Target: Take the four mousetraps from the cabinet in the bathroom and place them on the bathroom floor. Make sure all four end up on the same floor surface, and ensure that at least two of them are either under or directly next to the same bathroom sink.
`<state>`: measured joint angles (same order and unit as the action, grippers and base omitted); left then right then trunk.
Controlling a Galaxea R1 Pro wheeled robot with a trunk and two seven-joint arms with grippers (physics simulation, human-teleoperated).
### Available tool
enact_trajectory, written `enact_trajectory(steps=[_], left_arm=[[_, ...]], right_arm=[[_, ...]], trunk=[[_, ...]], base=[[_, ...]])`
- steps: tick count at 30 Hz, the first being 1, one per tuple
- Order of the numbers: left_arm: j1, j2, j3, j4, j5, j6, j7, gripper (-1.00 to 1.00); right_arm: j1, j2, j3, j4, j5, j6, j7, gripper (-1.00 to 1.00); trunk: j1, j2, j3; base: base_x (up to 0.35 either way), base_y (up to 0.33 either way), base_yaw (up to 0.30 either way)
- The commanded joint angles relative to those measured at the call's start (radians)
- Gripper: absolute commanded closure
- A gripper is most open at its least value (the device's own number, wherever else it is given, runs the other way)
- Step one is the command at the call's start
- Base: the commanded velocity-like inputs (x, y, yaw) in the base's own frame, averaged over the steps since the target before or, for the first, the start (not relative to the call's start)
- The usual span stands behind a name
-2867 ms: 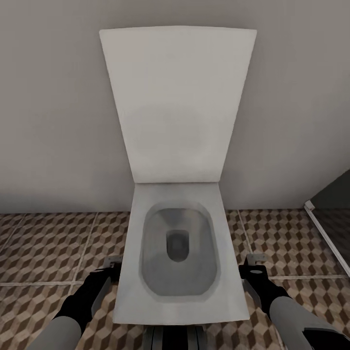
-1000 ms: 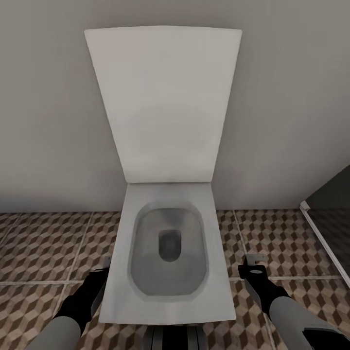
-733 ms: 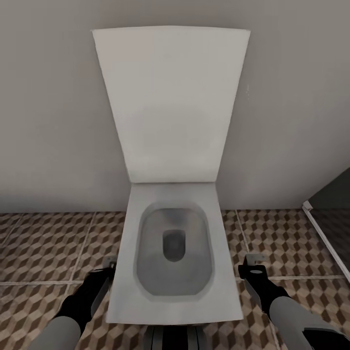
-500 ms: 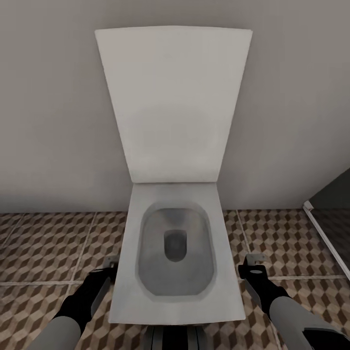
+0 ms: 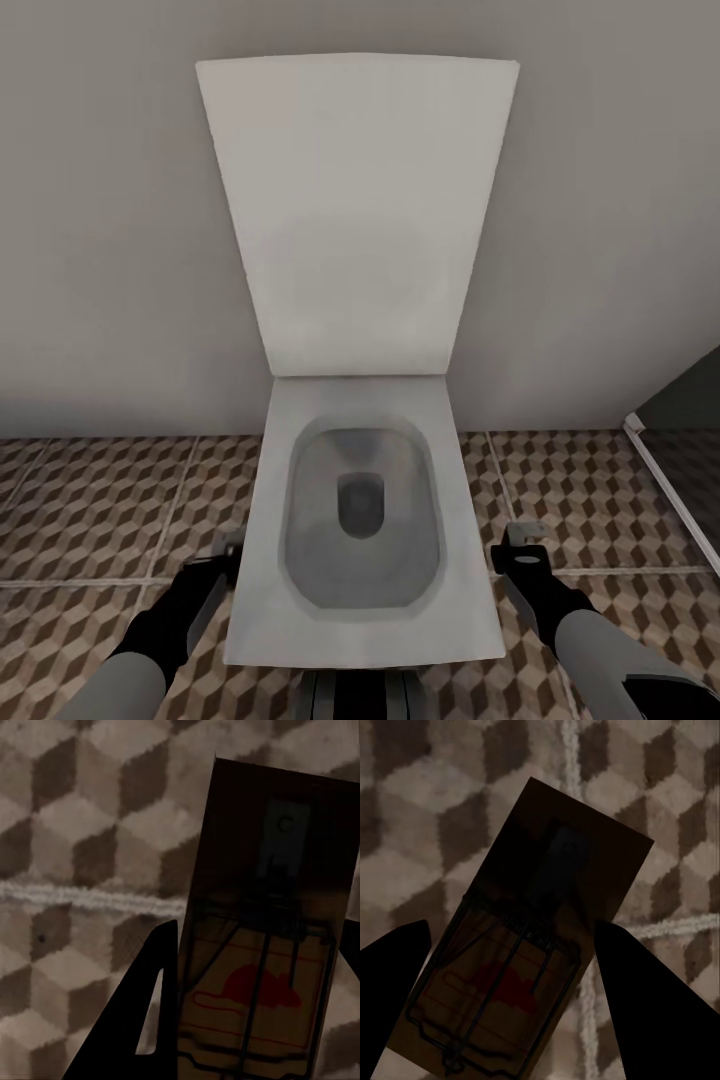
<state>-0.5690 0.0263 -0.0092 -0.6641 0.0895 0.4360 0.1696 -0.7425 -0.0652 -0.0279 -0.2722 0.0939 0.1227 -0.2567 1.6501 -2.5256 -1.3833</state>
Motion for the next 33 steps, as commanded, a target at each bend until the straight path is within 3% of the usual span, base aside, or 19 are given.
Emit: enact_trajectory(steps=[1, 7, 11, 18, 33], left_arm=[[0.0, 0.0, -0.002, 0.003, 0.007, 0.002, 0.008, 1.0], [0.0, 0.005, -0.002, 0.086, 0.008, -0.089, 0.008, 1.0], [0.0, 0.007, -0.002, 0.13, 0.005, -0.139, 0.008, 1.0], [0.0, 0.01, -0.002, 0.144, 0.004, -0.157, 0.008, 1.0], [-0.001, 0.022, -0.003, 0.128, 0.004, -0.162, 0.008, 1.0]], right_arm=[[0.0, -0.001, -0.002, 0.0, 0.01, 0.007, -0.001, 1.0], [0.0, -0.009, 0.002, 0.052, 0.011, -0.011, 0.007, 1.0], [0.0, -0.013, 0.003, 0.11, 0.032, -0.07, 0.063, 1.0], [0.0, -0.014, 0.001, 0.144, 0.055, -0.093, 0.142, 1.0], [0.0, -0.013, -0.003, 0.149, 0.057, -0.095, 0.155, 1.0]], trunk=[[0.0, 0.0, -0.001], [0.0, 0.0, -0.001], [0.0, 0.0, -0.001], [0.0, 0.0, -0.001], [0.0, 0.0, -0.001]], base=[[0.0, 0.0, 0.0], [0.0, 0.0, 0.0], [0.0, 0.0, 0.0], [0.0, 0.0, 0.0], [0.0, 0.0, 0.0]])
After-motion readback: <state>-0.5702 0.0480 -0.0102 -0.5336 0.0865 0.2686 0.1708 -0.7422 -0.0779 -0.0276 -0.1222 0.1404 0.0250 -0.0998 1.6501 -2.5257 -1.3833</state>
